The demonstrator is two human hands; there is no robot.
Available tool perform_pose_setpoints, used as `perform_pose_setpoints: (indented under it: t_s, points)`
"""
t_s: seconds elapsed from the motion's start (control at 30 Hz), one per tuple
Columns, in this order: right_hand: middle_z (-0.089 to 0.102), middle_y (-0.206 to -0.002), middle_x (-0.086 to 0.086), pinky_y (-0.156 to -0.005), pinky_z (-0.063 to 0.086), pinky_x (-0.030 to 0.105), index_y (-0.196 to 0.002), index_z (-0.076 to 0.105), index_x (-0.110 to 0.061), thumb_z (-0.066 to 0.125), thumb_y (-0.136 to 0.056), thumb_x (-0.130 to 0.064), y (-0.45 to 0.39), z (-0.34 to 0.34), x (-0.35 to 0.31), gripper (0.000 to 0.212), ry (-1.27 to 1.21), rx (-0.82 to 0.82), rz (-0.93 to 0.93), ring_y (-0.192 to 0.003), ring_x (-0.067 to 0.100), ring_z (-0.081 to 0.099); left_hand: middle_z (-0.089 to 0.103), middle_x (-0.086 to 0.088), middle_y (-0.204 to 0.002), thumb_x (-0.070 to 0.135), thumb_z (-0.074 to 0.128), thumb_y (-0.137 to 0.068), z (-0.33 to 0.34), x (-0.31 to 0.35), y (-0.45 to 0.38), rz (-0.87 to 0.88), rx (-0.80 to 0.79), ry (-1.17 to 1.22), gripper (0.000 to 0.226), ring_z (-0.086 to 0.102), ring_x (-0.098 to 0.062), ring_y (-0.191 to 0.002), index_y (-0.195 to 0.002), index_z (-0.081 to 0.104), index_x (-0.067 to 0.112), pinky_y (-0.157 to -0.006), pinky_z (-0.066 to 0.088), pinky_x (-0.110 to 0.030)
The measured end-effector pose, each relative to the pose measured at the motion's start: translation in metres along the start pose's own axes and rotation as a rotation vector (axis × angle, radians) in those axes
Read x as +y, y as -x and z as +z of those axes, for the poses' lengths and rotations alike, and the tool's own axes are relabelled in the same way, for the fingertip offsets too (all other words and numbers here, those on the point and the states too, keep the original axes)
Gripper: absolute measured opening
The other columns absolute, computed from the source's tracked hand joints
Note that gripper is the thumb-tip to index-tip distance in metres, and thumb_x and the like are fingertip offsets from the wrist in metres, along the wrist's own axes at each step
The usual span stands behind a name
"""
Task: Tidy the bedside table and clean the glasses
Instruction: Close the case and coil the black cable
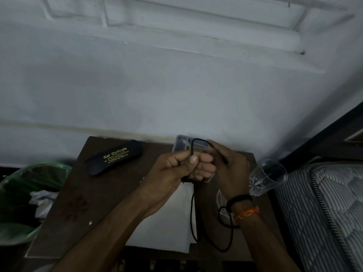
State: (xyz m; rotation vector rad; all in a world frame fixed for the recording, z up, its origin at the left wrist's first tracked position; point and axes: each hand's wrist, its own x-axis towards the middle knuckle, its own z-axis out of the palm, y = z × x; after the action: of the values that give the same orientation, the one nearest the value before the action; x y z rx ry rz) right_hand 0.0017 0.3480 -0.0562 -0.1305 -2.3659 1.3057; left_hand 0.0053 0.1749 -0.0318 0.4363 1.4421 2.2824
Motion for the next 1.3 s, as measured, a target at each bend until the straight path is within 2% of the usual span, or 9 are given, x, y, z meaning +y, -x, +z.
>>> perform_pose_setpoints:
  t_s: [0.17,0.33,0.53,0.7,0.83,0.97,1.1,1.2,1.3]
  points:
    - [0.069,-0.099,-0.012,-0.079,0.042,0.0,-0.112,0.071,-0.015,0.053,-0.089,-0.001,0.006,0.017,-0.013,0.032,0.105,-0.201,-0.155,-0.09,-0.009,0.061,0.072,-0.014,-0.104,-0.001,0.049,-0.091,-0.015,0.005,-0.004,0.091,0.067,0.161,0.034,0.069,-0.019,-0.092,-0.123,0.061,0.001,-0.081,0.056,-0.026]
    - [0.059,-0.074,-0.004,-0.053,0.049,0.017,-0.111,0.064,-0.023,0.045,-0.102,-0.011,0.007,0.025,-0.022,0.024,0.001,-0.39,-0.071,-0.056,0.007,0.06,0.059,-0.016,-0.136,-0.008,0.041,-0.095,-0.029,0.007,-0.011,0.192,0.108,0.235,0.044,0.056,-0.027,-0.128,-0.138,0.046,-0.001,-0.105,0.047,-0.034]
    - [0.065,-0.07,-0.005,-0.064,0.048,0.022,-0.088,0.069,-0.014,0.048,-0.1,-0.019,0.01,0.026,-0.028,0.024,0.183,-0.536,-0.198,-0.067,0.007,0.059,0.053,0.0,-0.145,0.009,0.056,-0.092,-0.034,0.003,-0.011,0.195,0.197,0.09,0.053,0.047,-0.013,-0.137,-0.144,0.044,0.006,-0.114,0.037,-0.035]
    - [0.066,-0.07,-0.006,-0.056,0.046,0.029,-0.08,0.07,-0.021,0.058,-0.091,-0.029,0.007,0.015,-0.035,0.018,0.359,-0.414,-0.342,-0.061,0.008,0.057,0.057,0.003,-0.139,0.002,0.056,-0.095,-0.034,-0.004,-0.008,0.21,0.211,-0.318,0.045,0.051,-0.005,-0.131,-0.14,0.051,0.009,-0.106,0.043,-0.021]
    - [0.059,-0.065,-0.018,-0.054,0.039,0.013,-0.078,0.068,-0.024,0.065,-0.088,-0.027,0.007,0.004,-0.041,0.011,0.341,-0.434,-0.374,-0.058,-0.003,0.052,0.06,0.003,-0.138,0.009,0.053,-0.099,-0.037,-0.012,-0.006,0.255,0.118,-0.625,0.04,0.054,-0.007,-0.13,-0.139,0.052,0.011,-0.11,0.043,-0.029]
    - [0.068,-0.089,-0.018,-0.07,0.049,0.021,-0.091,0.069,-0.027,0.063,-0.089,-0.023,0.003,-0.008,-0.042,0.007,0.333,-0.452,-0.428,-0.079,0.0,0.06,0.069,-0.003,-0.115,0.021,0.042,-0.105,-0.037,-0.016,0.0,0.305,0.03,-0.928,0.032,0.066,-0.012,-0.103,-0.133,0.057,0.014,-0.089,0.054,-0.035]
    - [0.064,-0.085,-0.008,-0.069,0.046,0.024,-0.09,0.067,-0.017,0.061,-0.091,-0.016,0.0,-0.018,-0.043,0.007,0.331,-0.368,-0.515,-0.077,0.009,0.058,0.069,-0.007,-0.113,0.025,0.036,-0.106,-0.034,-0.015,-0.001,0.274,-0.052,-0.941,0.033,0.066,-0.02,-0.101,-0.128,0.058,0.013,-0.088,0.052,-0.044]
    - [0.063,-0.083,-0.005,-0.067,0.046,0.025,-0.086,0.067,-0.014,0.06,-0.093,-0.015,0.002,-0.019,-0.045,0.01,0.323,-0.285,-0.576,-0.075,0.011,0.058,0.069,-0.005,-0.116,0.023,0.037,-0.105,-0.036,-0.01,-0.001,0.257,-0.103,-0.923,0.034,0.066,-0.015,-0.106,-0.128,0.058,0.012,-0.093,0.052,-0.036]
    - [0.065,-0.08,-0.004,-0.065,0.045,0.019,-0.083,0.07,-0.013,0.063,-0.092,-0.016,0.002,-0.02,-0.047,0.012,0.343,-0.167,-0.596,-0.071,0.009,0.058,0.069,-0.001,-0.091,0.023,0.035,-0.105,-0.035,-0.007,0.0,0.218,-0.122,-0.888,0.029,0.066,-0.012,-0.084,-0.111,0.062,0.013,-0.078,0.054,-0.033]
